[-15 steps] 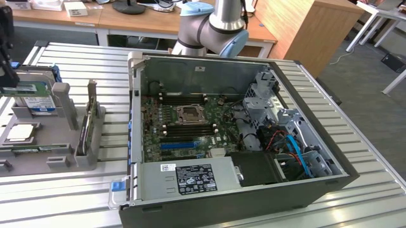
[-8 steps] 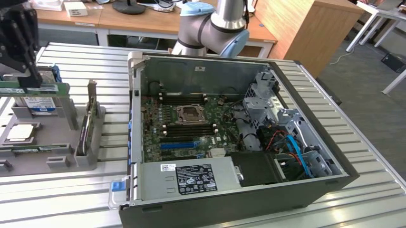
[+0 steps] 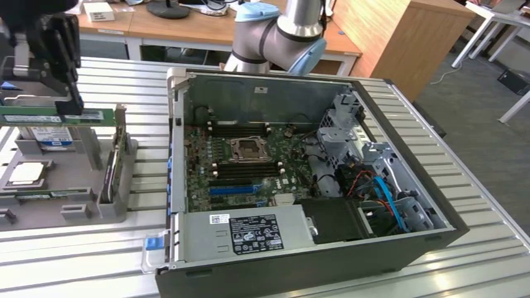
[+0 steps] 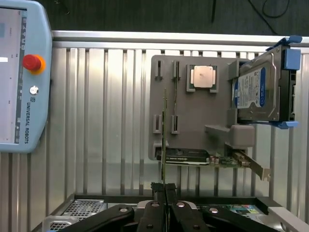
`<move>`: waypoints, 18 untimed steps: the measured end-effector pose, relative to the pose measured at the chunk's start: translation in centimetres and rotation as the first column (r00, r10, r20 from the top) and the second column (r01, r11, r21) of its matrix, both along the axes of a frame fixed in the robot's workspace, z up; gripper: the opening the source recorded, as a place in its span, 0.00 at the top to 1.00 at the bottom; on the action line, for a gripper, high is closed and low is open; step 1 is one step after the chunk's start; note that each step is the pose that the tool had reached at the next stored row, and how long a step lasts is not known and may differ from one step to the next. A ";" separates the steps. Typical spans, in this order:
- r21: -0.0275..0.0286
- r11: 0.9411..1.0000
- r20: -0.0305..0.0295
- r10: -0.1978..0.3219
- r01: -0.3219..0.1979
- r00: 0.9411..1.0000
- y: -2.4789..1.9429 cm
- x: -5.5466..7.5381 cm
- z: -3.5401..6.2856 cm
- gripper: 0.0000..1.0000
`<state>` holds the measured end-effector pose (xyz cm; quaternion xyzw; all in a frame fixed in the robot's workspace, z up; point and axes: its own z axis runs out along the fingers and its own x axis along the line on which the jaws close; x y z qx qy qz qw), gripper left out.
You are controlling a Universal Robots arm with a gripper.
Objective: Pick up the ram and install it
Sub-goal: 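Pick up the ram and move it above insertion slot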
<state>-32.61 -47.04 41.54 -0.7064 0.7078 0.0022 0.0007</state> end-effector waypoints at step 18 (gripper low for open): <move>0.003 1.000 0.000 0.020 -0.020 1.000 0.00 7.4 0.00 0.88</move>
